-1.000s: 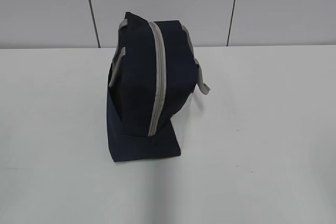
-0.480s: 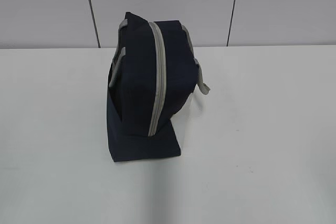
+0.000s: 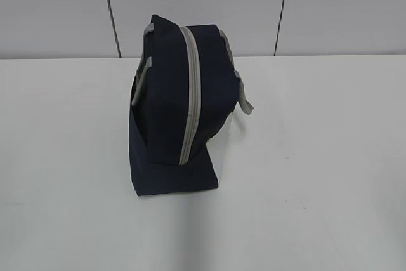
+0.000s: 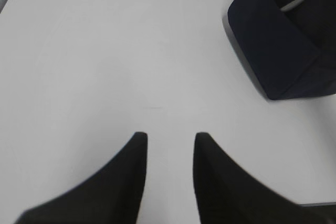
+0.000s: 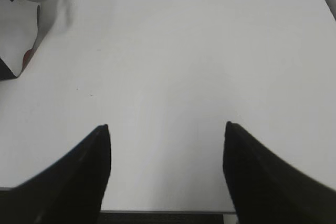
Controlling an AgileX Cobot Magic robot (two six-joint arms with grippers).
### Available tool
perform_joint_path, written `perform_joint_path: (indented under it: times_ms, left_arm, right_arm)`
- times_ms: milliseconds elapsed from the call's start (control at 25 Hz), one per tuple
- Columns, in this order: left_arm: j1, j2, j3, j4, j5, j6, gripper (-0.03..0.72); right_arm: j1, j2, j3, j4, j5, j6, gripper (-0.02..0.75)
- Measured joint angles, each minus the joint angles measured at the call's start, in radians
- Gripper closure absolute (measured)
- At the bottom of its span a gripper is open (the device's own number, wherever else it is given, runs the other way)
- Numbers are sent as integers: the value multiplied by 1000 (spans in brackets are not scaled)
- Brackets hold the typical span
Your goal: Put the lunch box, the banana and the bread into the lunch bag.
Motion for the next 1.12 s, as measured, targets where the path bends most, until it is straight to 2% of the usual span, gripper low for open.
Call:
perform_joint_path:
  times_ms: [160,600,1120]
  left_arm:
    - [0,0,0,0,0,0,454]
    - [0,0,0,60,0,-92,454]
    - [0,0,0,65,0,-100,454]
  right_arm:
    - [0,0,0,0,0,0,242]
    - [0,0,0,0,0,0,242]
    - [0,0,0,0,0,0,242]
